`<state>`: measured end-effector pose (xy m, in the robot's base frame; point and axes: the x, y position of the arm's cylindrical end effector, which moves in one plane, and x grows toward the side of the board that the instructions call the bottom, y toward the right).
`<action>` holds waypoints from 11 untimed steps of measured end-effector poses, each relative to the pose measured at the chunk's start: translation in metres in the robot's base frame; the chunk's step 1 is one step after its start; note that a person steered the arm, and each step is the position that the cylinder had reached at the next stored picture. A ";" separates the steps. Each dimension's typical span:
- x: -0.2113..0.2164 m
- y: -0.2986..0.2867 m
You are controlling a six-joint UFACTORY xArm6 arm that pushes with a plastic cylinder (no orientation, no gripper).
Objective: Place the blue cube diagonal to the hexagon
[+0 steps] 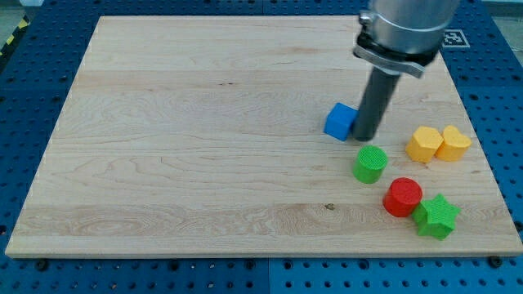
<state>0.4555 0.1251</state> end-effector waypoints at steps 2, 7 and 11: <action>-0.082 -0.051; -0.126 -0.087; -0.137 -0.169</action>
